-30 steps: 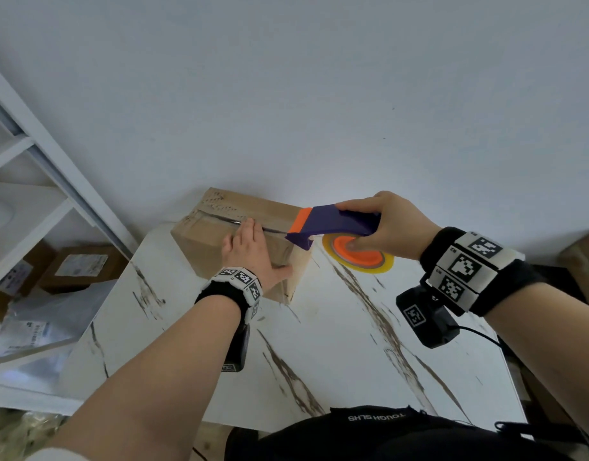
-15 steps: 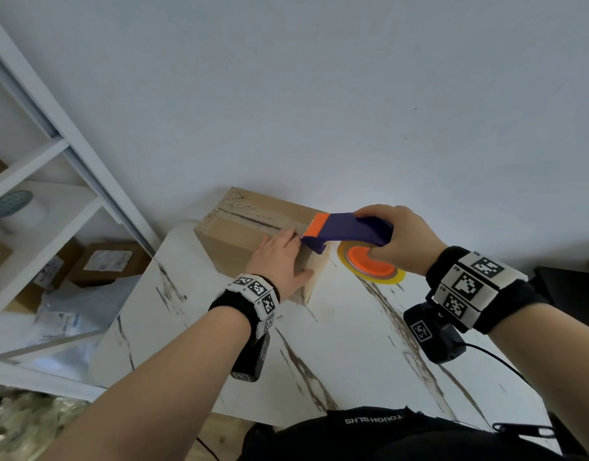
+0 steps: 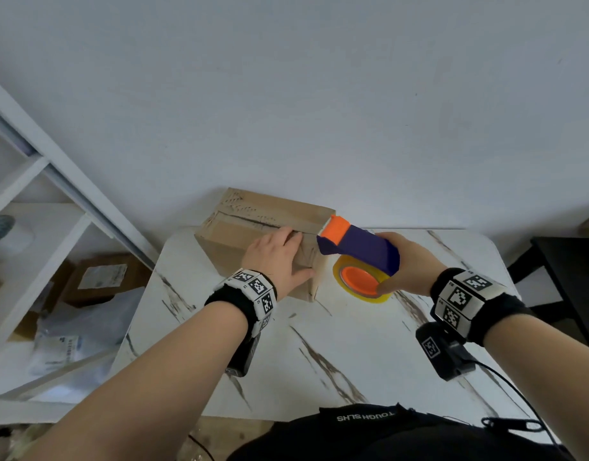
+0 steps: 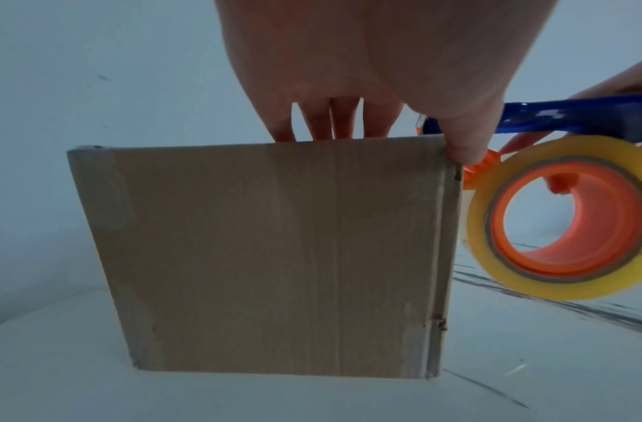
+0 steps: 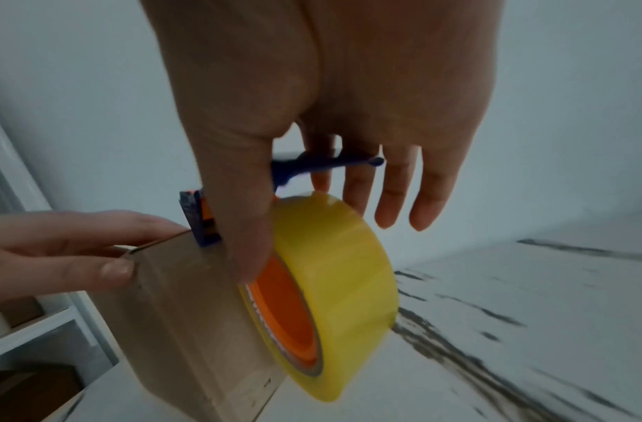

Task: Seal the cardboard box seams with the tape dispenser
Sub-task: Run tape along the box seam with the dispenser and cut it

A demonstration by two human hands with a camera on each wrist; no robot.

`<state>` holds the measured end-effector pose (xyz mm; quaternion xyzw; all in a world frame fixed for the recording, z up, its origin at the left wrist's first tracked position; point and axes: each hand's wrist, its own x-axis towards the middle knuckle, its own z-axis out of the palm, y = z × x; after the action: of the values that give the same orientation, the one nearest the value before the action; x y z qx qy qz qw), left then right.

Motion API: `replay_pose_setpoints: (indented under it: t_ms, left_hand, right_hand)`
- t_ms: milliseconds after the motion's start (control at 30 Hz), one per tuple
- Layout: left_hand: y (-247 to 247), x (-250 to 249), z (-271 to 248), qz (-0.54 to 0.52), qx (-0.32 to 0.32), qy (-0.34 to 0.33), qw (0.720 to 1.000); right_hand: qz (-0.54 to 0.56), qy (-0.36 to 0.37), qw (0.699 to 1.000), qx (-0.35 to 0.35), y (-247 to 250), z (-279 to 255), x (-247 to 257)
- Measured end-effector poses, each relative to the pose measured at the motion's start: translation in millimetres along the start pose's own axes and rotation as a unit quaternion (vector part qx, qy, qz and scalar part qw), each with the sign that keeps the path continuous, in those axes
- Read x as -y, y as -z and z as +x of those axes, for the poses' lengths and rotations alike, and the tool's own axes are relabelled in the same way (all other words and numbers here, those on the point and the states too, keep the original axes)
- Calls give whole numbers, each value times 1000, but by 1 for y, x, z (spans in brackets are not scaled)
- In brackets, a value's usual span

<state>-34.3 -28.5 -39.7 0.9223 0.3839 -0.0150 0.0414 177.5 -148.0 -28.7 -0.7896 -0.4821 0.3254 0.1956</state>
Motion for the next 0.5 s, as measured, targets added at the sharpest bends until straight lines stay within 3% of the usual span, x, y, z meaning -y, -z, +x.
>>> replay_pose_setpoints:
  t_ms: [200,367,500]
  left_hand:
    - [0,4,0,0,15,-10,1000]
    - [10,17,1,-68,12,-14,998]
    - [13,55,11,-30,-16,68,997]
  right_hand:
    - [13,-39,999,7,-19,8,10]
    - [-12,-59,998,-26,-37,24,30]
    - [-10,-62,996,-64,-45,36,41]
